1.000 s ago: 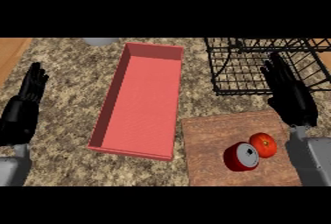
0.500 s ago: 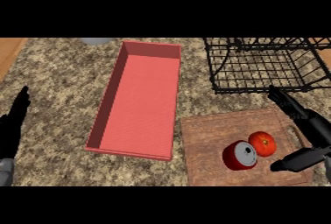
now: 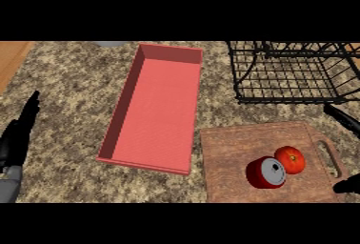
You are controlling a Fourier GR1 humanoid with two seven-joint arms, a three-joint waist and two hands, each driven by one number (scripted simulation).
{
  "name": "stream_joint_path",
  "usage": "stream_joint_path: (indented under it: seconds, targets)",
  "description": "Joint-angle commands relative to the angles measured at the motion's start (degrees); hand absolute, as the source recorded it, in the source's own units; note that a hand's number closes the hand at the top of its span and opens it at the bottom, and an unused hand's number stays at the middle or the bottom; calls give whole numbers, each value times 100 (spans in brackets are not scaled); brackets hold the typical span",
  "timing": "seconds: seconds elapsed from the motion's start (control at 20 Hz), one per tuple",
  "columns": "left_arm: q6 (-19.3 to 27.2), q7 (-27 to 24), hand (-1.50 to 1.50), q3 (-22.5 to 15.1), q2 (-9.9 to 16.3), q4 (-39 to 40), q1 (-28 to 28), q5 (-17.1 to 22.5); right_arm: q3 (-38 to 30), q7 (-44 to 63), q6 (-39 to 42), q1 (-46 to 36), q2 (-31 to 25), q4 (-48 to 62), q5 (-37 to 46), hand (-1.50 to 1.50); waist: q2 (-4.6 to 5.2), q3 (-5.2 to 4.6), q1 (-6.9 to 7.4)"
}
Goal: Pick the tomato from the cutting board and place it in the cardboard box
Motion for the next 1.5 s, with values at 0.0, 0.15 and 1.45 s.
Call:
stream_joint_path:
  seconds: [0.0,0.15,1.45]
  targets:
    - [119,191,0,-157,-142,22,-177,-195,300,-597,63,-399,-632,248,976,-150,2,-8,35]
    - [39,80,0,-26,-71,54,-76,-156,645,-282,132,-784,-721,184,1368,-150,-12,-18,60]
    - [-285,-158,0,533,-468,-123,312,-714,1270,1208,737,-1068,485,-366,4014,-150,-40,-21,-63]
